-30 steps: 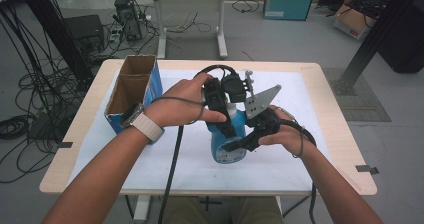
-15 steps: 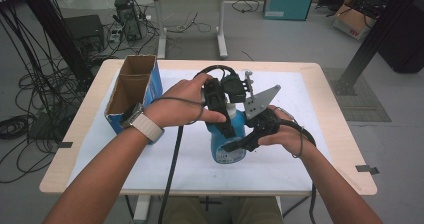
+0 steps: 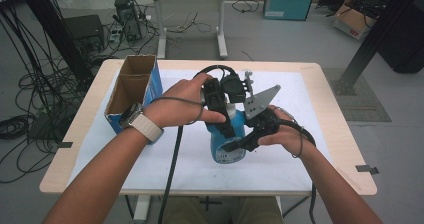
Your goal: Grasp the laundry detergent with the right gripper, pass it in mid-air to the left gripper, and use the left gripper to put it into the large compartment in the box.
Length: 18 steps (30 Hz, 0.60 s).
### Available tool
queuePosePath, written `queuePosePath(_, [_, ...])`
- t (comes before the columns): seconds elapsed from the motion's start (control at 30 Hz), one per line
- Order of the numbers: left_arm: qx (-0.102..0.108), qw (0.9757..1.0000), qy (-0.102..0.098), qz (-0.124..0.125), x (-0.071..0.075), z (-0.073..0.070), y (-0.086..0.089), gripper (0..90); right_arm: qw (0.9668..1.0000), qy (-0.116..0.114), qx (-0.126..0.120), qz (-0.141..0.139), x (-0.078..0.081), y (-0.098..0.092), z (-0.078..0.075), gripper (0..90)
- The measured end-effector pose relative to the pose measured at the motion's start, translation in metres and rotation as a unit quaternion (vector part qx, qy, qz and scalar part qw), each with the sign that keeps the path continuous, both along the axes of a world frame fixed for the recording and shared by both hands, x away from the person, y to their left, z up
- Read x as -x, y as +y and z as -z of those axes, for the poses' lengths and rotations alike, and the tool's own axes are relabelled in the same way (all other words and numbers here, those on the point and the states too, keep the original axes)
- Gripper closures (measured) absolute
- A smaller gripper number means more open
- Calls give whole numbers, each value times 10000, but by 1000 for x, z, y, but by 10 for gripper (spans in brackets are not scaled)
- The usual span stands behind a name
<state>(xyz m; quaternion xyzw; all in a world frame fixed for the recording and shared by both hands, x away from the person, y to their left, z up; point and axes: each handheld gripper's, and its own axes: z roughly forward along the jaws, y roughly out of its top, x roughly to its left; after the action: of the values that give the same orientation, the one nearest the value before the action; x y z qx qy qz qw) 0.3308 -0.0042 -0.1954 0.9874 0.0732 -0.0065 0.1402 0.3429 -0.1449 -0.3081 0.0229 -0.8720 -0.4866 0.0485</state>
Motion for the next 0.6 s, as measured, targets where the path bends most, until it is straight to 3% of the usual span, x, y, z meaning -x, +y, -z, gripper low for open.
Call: queuePosePath(0.6, [-51, 10000, 21, 45, 0, 0, 1, 378, 10000, -6, 19, -18, 0, 0, 0, 441])
